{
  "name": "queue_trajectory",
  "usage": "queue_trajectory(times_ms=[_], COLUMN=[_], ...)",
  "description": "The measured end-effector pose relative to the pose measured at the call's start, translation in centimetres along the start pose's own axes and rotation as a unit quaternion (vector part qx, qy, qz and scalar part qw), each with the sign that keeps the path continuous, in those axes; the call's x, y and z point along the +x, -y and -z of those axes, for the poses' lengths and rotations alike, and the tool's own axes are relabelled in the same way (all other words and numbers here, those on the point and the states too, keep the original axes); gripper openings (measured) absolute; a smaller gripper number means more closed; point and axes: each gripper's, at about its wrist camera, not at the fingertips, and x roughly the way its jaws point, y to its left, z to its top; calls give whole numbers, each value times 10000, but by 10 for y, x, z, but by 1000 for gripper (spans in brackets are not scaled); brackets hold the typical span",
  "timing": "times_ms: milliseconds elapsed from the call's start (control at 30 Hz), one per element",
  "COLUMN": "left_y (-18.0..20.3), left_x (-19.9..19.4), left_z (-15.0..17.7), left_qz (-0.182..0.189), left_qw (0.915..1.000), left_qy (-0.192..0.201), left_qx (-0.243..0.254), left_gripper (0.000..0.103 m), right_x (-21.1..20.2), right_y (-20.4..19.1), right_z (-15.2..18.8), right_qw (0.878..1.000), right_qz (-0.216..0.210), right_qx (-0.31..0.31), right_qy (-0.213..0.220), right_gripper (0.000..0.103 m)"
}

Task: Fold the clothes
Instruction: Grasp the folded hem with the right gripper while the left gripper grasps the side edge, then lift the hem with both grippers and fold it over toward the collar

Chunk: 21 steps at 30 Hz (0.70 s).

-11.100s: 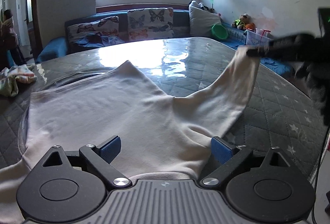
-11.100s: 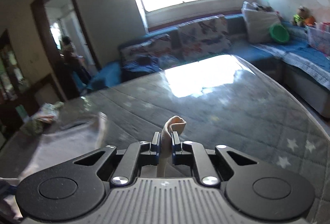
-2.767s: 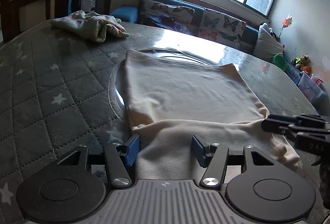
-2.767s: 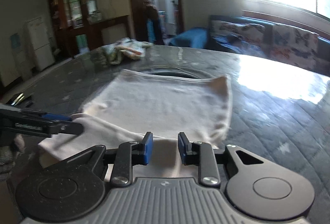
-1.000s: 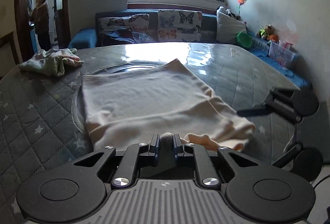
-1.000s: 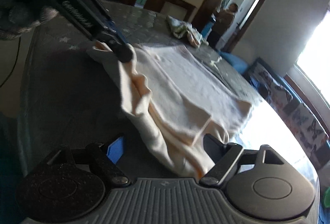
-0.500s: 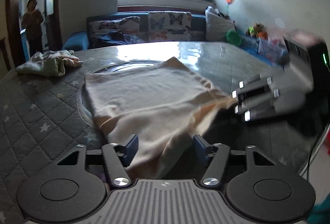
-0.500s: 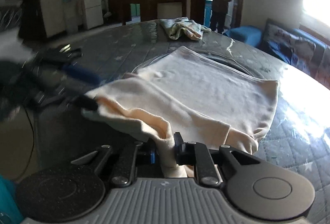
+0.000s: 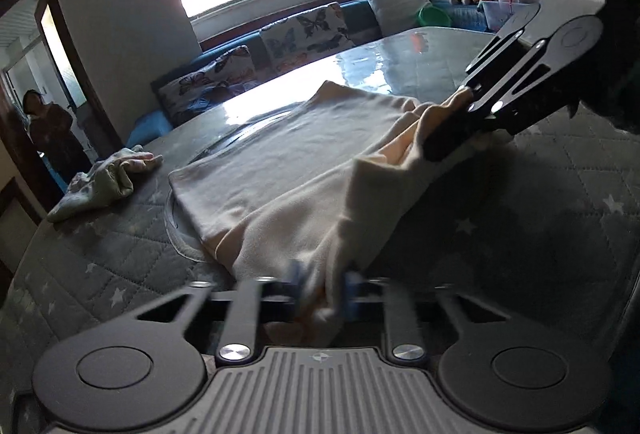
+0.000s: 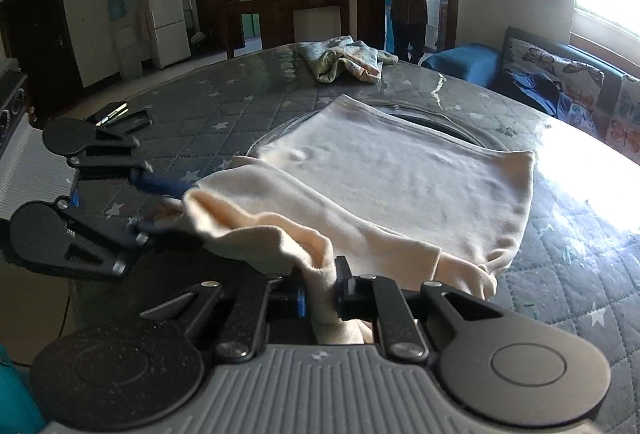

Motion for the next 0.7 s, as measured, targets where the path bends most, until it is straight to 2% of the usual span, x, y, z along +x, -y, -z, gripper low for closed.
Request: queue_trajectory(times_ms=[67, 367, 700], left_y=[-2, 0, 18], left_x=[-5, -39, -122], left_z=[-1, -6, 6], left_qz=[47, 247, 777], left_qw=[9999, 9989, 9953], left_qy=[79, 318, 381], left_qx=[-61, -219, -441], left_gripper=[8, 6, 6], right_x=[-4, -36, -111], right_y=[-3, -18, -62], right_z=[1, 3, 14], right_qw=[10000, 9994, 9971], right_qz=[-1, -68, -500], right_qx=[-5, -213, -466], right_qy=[60, 257, 334], right_gripper=[9, 8, 8])
